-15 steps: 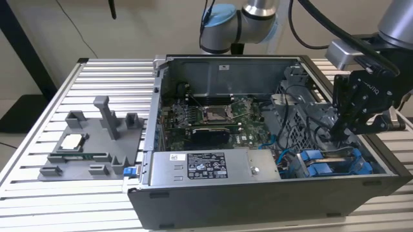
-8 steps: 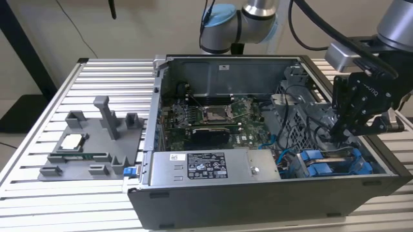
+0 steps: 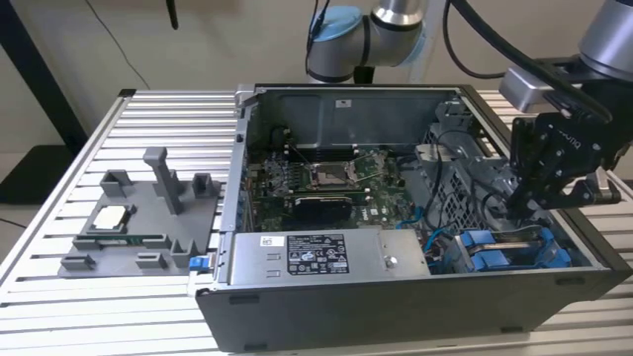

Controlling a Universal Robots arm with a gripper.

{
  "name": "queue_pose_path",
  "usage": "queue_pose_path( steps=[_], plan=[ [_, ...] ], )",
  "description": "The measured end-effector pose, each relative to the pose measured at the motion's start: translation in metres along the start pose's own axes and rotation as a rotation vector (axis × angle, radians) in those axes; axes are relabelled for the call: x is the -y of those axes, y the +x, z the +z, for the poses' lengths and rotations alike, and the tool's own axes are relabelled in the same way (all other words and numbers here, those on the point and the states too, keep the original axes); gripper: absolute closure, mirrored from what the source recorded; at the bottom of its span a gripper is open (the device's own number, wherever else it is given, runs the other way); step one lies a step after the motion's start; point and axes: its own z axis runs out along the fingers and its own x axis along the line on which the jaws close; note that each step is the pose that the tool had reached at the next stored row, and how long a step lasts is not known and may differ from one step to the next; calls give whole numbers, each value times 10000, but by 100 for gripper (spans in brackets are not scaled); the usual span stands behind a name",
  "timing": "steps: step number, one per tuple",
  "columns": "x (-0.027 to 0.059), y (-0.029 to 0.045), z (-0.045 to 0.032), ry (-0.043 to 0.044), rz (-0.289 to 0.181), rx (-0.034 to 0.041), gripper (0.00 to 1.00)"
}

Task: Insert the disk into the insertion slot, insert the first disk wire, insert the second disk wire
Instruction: 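Insert the first disk wire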

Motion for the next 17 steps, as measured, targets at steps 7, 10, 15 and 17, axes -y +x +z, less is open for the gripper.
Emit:
queue_pose_path(
  steps=[7, 10, 15, 17],
  plan=[
    [64, 33, 20, -18, 4, -1, 81],
    [79, 36, 39, -17, 11, -4, 81],
    [89, 36, 57, -17, 14, -7, 81],
    [90, 36, 61, -17, 13, -5, 81]
  ],
)
